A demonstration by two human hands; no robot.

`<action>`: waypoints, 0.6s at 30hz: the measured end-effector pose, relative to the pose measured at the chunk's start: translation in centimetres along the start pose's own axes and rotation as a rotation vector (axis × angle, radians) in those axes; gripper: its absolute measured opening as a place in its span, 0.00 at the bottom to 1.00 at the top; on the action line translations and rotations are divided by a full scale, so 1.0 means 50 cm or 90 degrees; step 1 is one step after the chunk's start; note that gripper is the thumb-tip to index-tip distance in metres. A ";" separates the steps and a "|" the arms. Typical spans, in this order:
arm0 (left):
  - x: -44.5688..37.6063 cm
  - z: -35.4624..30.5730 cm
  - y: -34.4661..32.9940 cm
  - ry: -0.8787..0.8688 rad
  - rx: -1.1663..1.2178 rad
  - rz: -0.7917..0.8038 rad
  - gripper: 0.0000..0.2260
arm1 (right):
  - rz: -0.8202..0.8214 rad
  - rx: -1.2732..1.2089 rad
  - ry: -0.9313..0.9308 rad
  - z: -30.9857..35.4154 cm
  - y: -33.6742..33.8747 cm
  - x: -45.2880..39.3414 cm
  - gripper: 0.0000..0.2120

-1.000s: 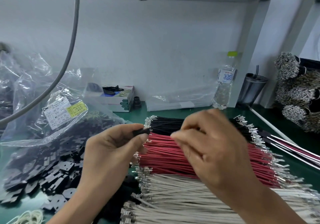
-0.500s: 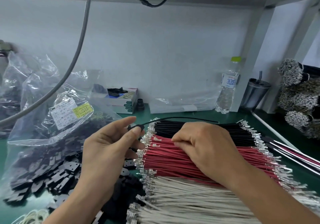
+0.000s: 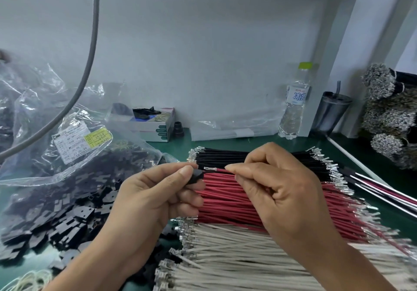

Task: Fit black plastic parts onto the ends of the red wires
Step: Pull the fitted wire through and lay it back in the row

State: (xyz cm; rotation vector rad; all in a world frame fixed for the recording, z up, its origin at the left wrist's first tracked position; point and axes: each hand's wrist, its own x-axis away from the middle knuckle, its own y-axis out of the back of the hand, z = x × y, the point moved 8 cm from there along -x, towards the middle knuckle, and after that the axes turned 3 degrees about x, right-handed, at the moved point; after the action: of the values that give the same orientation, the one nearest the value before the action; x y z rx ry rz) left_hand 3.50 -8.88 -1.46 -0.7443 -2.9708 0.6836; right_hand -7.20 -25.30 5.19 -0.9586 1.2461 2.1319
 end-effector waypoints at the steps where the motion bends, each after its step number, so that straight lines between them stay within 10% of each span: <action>1: 0.000 0.002 -0.001 0.003 0.003 -0.001 0.15 | -0.002 0.002 -0.002 -0.001 0.002 0.001 0.07; 12: -0.001 0.007 -0.001 0.037 0.021 0.023 0.31 | 0.059 0.017 -0.006 0.014 -0.009 0.002 0.07; 18: 0.000 0.012 -0.002 0.054 0.022 0.021 0.15 | 0.066 0.055 0.017 0.028 -0.007 0.001 0.07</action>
State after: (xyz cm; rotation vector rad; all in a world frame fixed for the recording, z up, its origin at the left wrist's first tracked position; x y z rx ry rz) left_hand 3.39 -9.22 -1.93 -0.7997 -2.8687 0.6847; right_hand -7.44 -23.89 5.43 -0.9060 1.4180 2.1302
